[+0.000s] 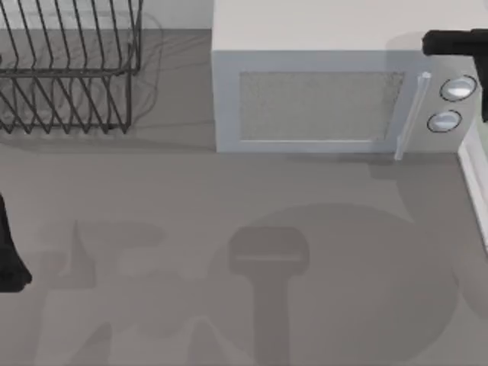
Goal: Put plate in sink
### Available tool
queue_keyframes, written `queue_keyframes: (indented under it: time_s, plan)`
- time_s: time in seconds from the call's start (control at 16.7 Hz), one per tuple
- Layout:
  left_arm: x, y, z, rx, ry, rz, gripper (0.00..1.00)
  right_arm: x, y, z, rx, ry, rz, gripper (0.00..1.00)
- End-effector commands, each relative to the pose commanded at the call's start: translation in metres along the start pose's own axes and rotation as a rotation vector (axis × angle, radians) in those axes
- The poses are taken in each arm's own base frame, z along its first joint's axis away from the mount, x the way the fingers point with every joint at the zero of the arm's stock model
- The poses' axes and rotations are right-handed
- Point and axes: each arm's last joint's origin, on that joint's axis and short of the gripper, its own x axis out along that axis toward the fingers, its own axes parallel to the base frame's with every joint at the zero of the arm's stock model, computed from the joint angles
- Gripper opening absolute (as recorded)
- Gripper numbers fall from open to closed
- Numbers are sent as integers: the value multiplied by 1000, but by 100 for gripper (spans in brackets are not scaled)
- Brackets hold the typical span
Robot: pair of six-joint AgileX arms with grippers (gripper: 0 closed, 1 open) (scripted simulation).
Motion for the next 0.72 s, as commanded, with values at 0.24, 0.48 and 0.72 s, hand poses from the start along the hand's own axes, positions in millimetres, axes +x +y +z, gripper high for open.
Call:
queue_keyframes:
  time_s: [0.24, 0.48, 0.72]
  plan:
    - [0, 0, 0, 0, 0, 0, 100, 0, -1, 1, 4, 2, 0, 0]
    - [0, 0, 0, 0, 0, 0, 100, 4, -12, 23, 47, -20, -18, 0]
    - [0, 0, 0, 0, 0, 0, 100, 20, -47, 82, 123, -69, -57, 0]
